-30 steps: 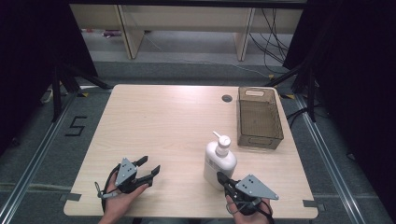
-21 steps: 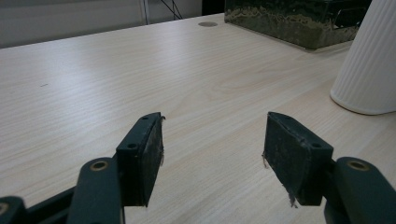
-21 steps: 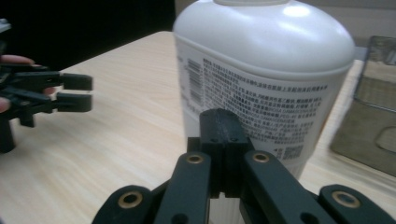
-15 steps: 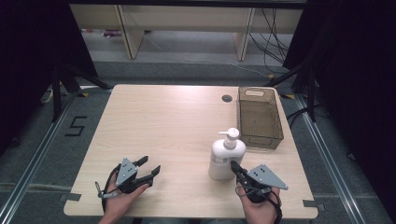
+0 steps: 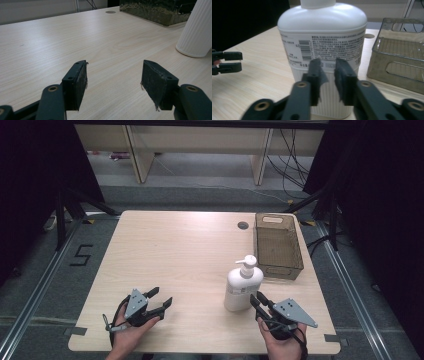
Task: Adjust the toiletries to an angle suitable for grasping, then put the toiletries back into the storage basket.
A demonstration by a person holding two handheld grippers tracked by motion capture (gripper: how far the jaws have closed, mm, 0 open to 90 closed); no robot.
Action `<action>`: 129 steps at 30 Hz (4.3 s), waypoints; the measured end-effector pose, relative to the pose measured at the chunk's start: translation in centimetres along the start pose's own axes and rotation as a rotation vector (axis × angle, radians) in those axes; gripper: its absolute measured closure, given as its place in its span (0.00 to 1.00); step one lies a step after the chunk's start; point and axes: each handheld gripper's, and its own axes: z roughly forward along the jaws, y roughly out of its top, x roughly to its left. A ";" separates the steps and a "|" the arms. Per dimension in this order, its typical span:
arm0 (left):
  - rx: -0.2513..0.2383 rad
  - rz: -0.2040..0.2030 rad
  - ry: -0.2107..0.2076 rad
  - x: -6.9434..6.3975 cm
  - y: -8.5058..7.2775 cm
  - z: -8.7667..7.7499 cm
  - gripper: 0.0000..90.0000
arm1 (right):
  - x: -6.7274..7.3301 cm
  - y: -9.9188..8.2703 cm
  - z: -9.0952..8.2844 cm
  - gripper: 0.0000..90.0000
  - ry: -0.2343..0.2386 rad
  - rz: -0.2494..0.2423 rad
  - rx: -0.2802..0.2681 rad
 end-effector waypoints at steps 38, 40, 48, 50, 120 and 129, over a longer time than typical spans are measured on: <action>-0.011 0.002 0.009 -0.2 0.1 0.2 0.41 | 2.2 4.0 0.0 0.55 -0.144 -0.045 -0.165; -0.011 0.002 0.008 -0.2 0.1 0.2 0.41 | 2.3 4.1 0.1 0.55 -0.142 -0.046 -0.179; -0.007 0.001 0.009 -0.2 0.1 0.2 0.41 | 2.8 5.4 1.2 0.55 -0.134 -0.063 -0.171; -0.007 0.001 0.010 -0.2 0.1 0.3 0.41 | 2.9 5.7 1.5 0.53 -0.132 -0.047 -0.164; -0.011 0.001 0.006 -0.2 0.1 0.2 0.40 | -0.4 10.5 0.4 0.67 -0.241 -0.028 -0.282; -0.011 0.002 0.004 -0.2 0.1 0.2 0.40 | -1.5 10.8 -0.2 0.67 -0.278 -0.013 -0.301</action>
